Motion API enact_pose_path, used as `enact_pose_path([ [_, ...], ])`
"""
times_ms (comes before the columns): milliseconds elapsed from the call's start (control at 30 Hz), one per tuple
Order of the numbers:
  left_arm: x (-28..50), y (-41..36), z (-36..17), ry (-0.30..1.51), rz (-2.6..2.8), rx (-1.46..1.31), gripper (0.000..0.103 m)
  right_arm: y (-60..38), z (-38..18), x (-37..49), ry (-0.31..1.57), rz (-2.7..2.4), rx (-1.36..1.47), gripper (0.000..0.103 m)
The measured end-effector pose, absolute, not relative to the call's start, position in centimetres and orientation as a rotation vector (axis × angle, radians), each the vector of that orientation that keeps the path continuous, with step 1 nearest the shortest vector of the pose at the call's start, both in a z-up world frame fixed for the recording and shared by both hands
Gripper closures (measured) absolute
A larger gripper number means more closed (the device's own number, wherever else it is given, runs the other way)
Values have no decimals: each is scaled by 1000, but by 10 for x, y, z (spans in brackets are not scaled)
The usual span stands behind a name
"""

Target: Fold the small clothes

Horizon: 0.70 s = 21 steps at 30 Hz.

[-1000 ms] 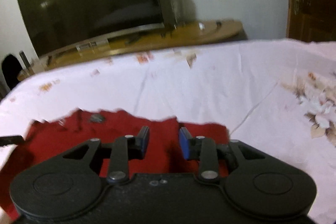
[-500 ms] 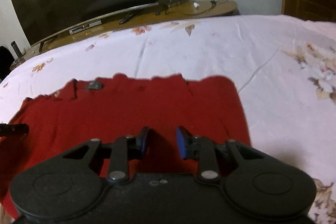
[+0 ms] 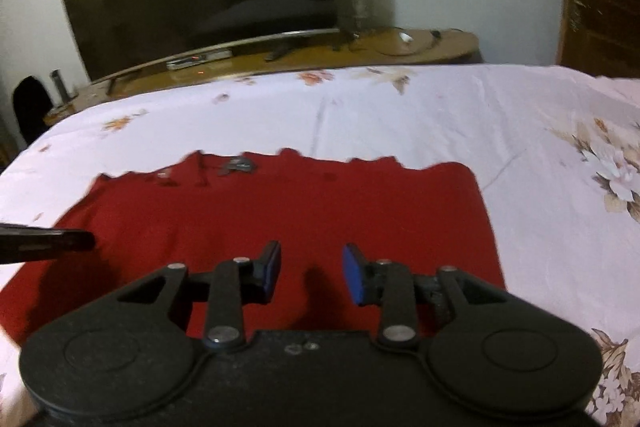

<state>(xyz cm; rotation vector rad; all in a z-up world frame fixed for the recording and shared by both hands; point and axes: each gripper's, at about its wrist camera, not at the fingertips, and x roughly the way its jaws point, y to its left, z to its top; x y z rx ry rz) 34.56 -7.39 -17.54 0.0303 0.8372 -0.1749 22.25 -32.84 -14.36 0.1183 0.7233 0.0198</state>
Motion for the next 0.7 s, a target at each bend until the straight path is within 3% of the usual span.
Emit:
enact_pose_path([
  [33,339,-74,-173,825,-176,23,20,-325,-142,219,723,32,115,69],
  [67,331,-74,-170,797,-170,23,14,-322,-141,217,727,45,113,69],
  [167,313,-79,-165,742,-187,80,14,-312,-141,204,741,73,110,69],
  [533,289,-83,-197,858,-184,119,14,-305,-173,179,845,35,88,69],
  [700,281,-83,-198,848,-177,123,14,-300,-162,164,788,39,83,58],
])
